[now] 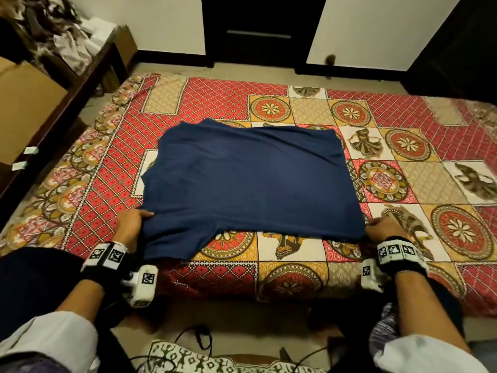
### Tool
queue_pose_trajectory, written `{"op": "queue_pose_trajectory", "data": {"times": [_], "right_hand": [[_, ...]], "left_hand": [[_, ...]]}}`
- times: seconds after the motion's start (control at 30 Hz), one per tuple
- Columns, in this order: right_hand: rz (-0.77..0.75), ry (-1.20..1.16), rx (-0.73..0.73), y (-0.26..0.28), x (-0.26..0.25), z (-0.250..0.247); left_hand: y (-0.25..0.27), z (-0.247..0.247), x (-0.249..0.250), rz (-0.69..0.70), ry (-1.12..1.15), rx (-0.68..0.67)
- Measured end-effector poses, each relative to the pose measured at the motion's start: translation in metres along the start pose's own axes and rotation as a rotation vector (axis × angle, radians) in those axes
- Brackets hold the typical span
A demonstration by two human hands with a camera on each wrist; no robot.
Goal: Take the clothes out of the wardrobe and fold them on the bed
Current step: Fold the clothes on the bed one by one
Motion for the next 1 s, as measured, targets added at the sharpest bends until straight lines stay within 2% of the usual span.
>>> {"op": "queue_pose_trajectory", "data": {"times": [0.03,0.17,0.27,0.4,0.5,0.53,0.6,0.7,0.83,1.0], "right_hand": [[0.018,0.013,-0.003,-0.001,0.003,0.000],[0.042,0.100,-0.007,-0.001,0.002,0.002],[0.031,0.118,-0.039,-0.001,-0.004,0.004],[-0.011,0.125,-0.084,-0.002,-0.010,0.010],[-0.018,0.140,-0.085,-0.003,-0.012,0.012],[-0.009,0.142,-0.085,-0.003,-0.012,0.012],[0.017,0.141,-0.071,-0.001,-0.012,0.010],[0.073,0.114,-0.039,-0.002,-0.001,0.002],[0.123,0.037,0.020,-0.002,0.015,-0.012],[0.080,0.112,-0.042,0.006,0.019,-0.006]], "left_hand": [[0.007,-0.001,0.000,0.011,0.007,-0.002],[0.015,0.004,-0.012,0.106,-0.329,-0.007],[0.016,0.004,-0.018,0.122,-0.325,-0.003],[0.028,0.023,-0.016,0.188,-0.366,-0.135],[0.029,0.018,-0.006,0.283,-0.459,-0.021],[0.026,0.017,-0.006,0.284,-0.410,-0.018],[0.026,0.020,-0.009,0.196,-0.204,-0.085],[0.030,0.019,-0.012,0.047,-0.152,-0.147],[0.020,-0.004,-0.013,-0.038,-0.332,-0.180],[0.011,-0.015,-0.026,0.052,-0.658,-0.103]]}}
Point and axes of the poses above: each hand's wrist, its own y-axis away from the middle knuckle, its own z-axis out of the palm, x = y × z, the point moved 9 cm from there along -y, towards the middle knuckle, and after that the axes turned 7 degrees about -z, right-handed, at the moved point
